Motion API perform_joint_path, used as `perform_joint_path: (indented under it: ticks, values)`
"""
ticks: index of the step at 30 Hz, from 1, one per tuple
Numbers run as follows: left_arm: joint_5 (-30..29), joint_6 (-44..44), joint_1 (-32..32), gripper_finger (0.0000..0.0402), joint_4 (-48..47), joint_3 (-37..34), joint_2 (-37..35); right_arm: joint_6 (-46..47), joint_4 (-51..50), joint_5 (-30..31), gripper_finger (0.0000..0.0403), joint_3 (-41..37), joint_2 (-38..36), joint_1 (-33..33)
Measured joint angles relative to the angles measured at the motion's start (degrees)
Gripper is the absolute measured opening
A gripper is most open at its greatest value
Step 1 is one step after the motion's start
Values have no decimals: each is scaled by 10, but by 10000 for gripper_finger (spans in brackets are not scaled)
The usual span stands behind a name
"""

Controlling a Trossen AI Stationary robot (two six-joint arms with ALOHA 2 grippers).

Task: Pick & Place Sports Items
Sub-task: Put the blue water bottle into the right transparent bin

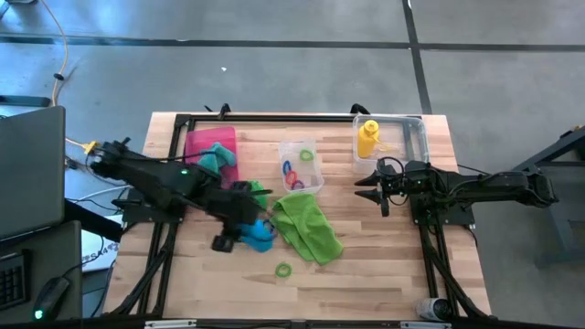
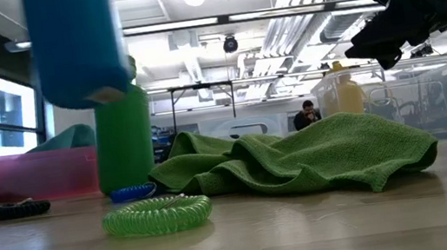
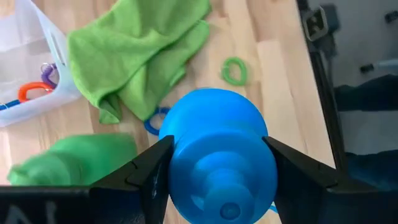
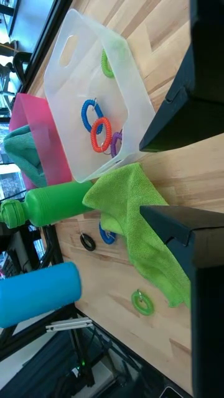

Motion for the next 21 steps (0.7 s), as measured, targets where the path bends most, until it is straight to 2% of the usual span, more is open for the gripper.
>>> perform_joint_path:
  ticks: [5,13,21]
  values:
    - [-4,-32,21,211,6,67,80,0,0,0,142,0,0,0]
    - [-5,-82,20,211,14,170,187,0,0,0,142,0,0,0]
    - [10,-101,3,211,21,205,233,0,0,0,142,0,0,0]
